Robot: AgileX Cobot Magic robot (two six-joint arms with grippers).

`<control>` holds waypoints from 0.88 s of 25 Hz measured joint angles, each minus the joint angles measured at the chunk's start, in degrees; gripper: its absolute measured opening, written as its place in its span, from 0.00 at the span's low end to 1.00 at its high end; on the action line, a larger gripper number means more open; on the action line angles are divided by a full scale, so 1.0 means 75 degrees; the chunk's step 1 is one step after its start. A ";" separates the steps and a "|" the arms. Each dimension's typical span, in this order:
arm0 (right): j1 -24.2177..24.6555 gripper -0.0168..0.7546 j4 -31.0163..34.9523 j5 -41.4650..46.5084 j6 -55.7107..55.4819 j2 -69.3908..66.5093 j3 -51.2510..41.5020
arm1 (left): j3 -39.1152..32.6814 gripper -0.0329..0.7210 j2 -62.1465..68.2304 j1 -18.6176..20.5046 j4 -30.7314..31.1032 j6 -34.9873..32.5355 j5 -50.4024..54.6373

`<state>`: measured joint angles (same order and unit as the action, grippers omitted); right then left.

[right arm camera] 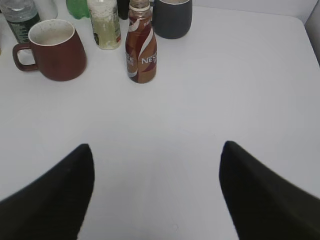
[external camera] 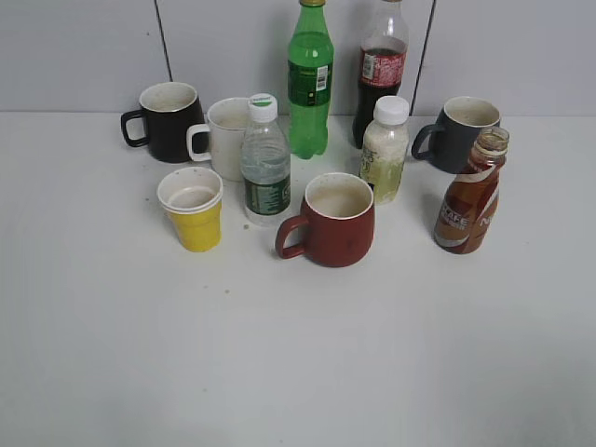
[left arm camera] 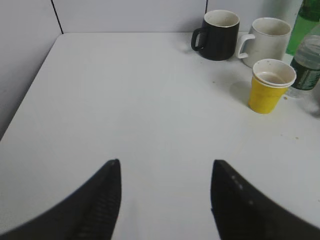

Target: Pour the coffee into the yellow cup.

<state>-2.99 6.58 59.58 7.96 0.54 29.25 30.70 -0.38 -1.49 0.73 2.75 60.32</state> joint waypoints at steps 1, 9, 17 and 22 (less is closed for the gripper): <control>0.0000 0.78 0.0000 0.0000 0.0000 0.0000 0.0000 | 0.0000 0.62 0.0000 0.0000 0.0000 0.0000 0.0000; 0.0000 0.78 0.0000 0.0000 0.0000 0.0000 0.0000 | 0.0000 0.62 0.0000 0.0000 0.0000 0.0000 0.0000; 0.0000 0.78 0.0000 0.0000 0.0000 0.0000 0.0000 | 0.0000 0.62 0.0000 0.0000 0.0000 0.0000 0.0000; 0.0000 0.78 0.0000 0.0000 0.0000 0.0000 0.0000 | 0.0000 0.62 0.0000 0.0000 0.0000 0.0000 0.0000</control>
<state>-2.99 6.58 59.58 7.96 0.54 29.25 30.70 -0.38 -1.49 0.73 2.75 60.32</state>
